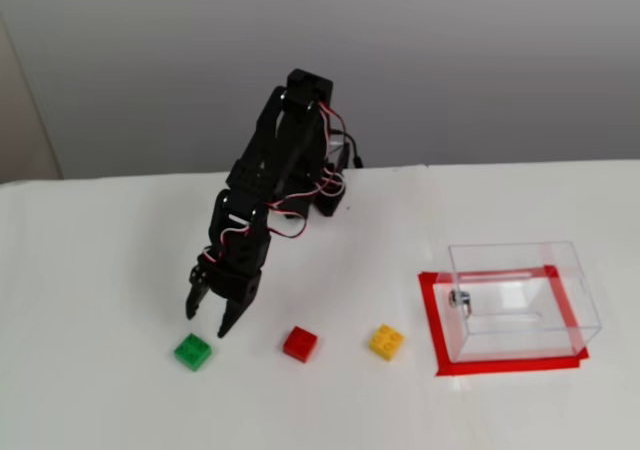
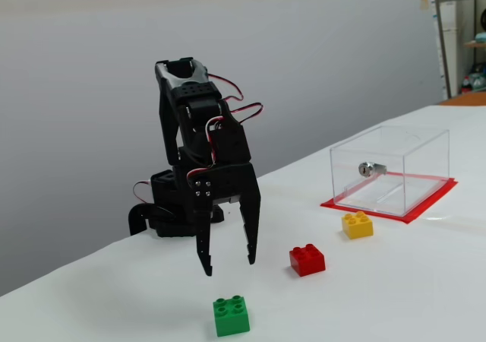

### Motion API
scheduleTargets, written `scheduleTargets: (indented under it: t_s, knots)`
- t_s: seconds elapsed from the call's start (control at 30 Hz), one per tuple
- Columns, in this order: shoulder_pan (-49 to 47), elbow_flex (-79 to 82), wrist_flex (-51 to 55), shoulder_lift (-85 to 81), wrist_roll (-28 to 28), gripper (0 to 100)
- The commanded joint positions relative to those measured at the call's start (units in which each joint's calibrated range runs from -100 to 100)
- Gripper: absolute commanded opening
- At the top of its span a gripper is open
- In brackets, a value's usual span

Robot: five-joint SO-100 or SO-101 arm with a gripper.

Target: Pick the green lego brick and place it into the transparent box

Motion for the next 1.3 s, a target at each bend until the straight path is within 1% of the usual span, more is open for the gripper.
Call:
scheduleTargets:
  t_s: [0.0,0.3,0.43,0.8,1.27]
  knots:
    - [-0.5,-2.2,-0.4,-0.2,0.2,29]
    - [-0.5,-2.8,-0.9,1.9,-0.1,40]
    - [-0.9,-4.5,-0.9,2.9,-0.1,39]
    - [-0.5,-13.0,-0.9,13.5,0.1,39]
    - [-0.5,-13.8,-2.2,20.3,-0.1,39]
